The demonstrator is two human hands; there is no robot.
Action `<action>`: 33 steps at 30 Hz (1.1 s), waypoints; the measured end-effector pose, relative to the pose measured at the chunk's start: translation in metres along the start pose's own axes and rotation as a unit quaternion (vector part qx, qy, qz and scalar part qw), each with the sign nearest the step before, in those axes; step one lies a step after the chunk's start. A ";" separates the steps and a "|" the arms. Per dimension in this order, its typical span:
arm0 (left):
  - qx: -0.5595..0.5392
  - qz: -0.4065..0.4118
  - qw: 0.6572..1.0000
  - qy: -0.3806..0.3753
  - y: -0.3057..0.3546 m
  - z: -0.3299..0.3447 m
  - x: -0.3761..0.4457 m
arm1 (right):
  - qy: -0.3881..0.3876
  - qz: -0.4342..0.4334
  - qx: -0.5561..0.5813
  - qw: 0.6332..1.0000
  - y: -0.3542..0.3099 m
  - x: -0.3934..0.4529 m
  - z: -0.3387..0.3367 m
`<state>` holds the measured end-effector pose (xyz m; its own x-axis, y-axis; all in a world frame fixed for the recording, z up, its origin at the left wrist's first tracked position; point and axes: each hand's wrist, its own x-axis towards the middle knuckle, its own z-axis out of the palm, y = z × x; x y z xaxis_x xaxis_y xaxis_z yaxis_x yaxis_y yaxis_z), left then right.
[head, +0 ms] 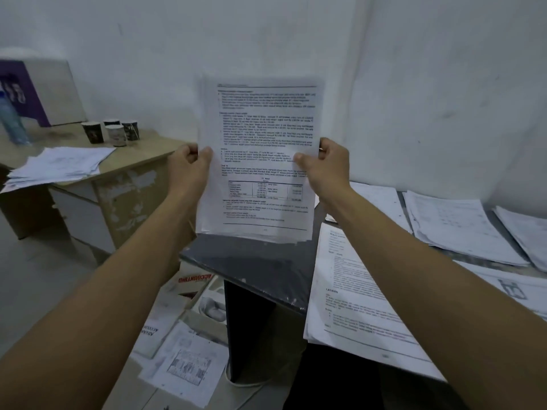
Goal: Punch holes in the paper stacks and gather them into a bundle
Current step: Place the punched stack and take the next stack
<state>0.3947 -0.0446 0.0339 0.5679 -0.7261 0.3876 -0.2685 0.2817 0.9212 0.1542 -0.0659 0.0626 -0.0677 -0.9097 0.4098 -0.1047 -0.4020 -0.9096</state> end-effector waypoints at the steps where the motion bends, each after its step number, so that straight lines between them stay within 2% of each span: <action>1: 0.006 0.023 1.000 0.002 0.006 0.000 0.001 | 0.003 -0.007 0.006 1.000 -0.004 0.001 -0.001; 4: -0.020 0.043 0.999 -0.013 0.009 0.000 -0.002 | -0.003 -0.008 0.018 1.000 -0.003 -0.004 -0.001; 10: -0.082 0.026 0.992 -0.090 -0.020 0.005 -0.023 | -0.013 0.078 0.029 0.996 0.033 -0.024 0.006; 13: -0.076 0.051 0.994 -0.065 -0.015 0.006 -0.023 | 0.001 0.067 0.048 0.997 0.025 -0.021 0.007; 16: -0.039 0.113 0.992 -0.036 0.000 0.004 -0.019 | 0.018 0.039 0.057 0.997 0.013 -0.018 0.006; 19: -0.046 0.149 0.987 -0.039 0.009 0.003 -0.021 | 0.040 0.027 0.049 0.998 0.014 -0.020 0.006; 23: -0.033 0.127 0.989 -0.074 -0.002 0.004 -0.031 | 0.055 0.049 0.045 0.996 0.032 -0.035 0.010; 28: -0.001 0.147 0.988 -0.048 0.008 0.015 -0.036 | 0.080 0.018 -0.001 0.997 0.027 -0.035 0.018; 33: -0.072 0.120 0.989 -0.051 0.020 0.022 -0.032 | 0.105 0.009 0.019 0.994 0.013 -0.030 0.018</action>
<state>0.3537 -0.0299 0.0396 0.4182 -0.6844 0.5973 -0.2694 0.5346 0.8010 0.1725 -0.0453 0.0374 -0.2744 -0.8770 0.3945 -0.0649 -0.3924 -0.9175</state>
